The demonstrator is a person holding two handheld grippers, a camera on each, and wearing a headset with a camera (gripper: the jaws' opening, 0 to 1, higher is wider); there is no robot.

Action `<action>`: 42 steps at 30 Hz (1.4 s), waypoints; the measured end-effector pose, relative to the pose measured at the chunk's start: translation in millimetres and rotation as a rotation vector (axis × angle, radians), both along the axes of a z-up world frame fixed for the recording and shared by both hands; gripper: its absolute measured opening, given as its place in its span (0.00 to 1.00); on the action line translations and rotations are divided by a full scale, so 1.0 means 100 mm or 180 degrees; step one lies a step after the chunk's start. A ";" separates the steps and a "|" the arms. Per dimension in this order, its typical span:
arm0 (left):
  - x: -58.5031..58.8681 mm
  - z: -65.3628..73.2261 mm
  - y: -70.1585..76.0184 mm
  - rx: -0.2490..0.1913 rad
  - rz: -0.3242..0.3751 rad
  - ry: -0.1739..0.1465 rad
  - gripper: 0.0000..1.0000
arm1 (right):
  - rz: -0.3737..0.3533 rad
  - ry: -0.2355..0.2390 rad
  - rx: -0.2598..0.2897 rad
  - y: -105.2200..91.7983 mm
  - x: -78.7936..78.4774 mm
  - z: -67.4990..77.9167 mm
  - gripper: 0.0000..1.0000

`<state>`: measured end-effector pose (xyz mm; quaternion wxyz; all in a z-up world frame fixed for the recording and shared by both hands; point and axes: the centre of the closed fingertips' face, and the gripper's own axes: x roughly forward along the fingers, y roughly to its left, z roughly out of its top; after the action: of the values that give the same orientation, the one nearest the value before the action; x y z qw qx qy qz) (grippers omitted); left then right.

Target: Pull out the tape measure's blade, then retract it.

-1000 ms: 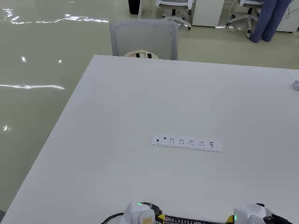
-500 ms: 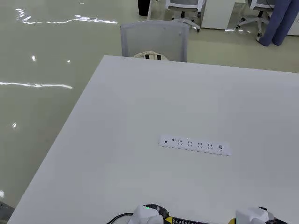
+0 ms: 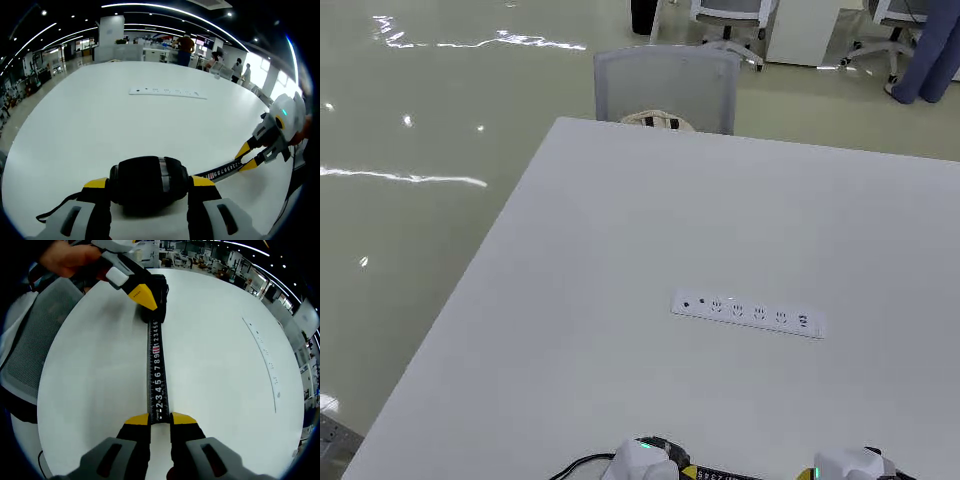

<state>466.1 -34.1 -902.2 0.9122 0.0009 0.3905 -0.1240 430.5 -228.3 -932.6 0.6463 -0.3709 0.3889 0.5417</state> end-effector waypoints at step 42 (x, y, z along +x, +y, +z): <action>0.02 -0.01 0.00 0.0002 -0.0025 0.0032 0.57 | 0.0067 -0.0031 0.0057 0.43 0.03 0.01 0.13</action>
<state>468.3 -34.0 -903.5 0.9097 0.0021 0.3952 -0.1275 433.9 -185.5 -931.8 0.6458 -0.3718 0.3770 0.5501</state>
